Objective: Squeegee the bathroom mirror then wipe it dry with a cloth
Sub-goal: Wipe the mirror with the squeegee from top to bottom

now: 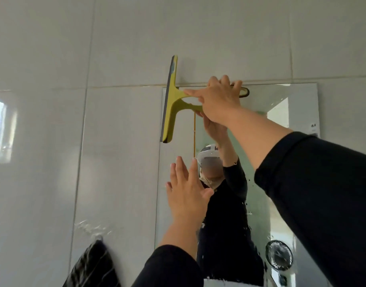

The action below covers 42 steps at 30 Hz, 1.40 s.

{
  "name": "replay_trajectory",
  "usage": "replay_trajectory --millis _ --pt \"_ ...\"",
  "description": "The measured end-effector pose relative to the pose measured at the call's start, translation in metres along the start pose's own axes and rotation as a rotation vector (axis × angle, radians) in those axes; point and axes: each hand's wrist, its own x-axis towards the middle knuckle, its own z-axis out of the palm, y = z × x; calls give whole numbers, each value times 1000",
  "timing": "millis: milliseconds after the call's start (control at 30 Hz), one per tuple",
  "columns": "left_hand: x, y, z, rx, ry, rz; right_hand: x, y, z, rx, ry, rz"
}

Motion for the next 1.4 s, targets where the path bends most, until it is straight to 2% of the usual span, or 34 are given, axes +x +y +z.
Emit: replay_trajectory --millis 433,933,1167,1400 --pt "3 -4 10 -30 -2 -8 7 -14 23 -5 24 8" --pt "3 0 9 -54 -5 -52 -19 29 8 -44 -23 48" --pt "-6 10 9 -49 61 4 -31 54 -3 -78 -35 70" --pt "-10 39 27 -20 24 85 -45 86 -15 -104 -44 108"
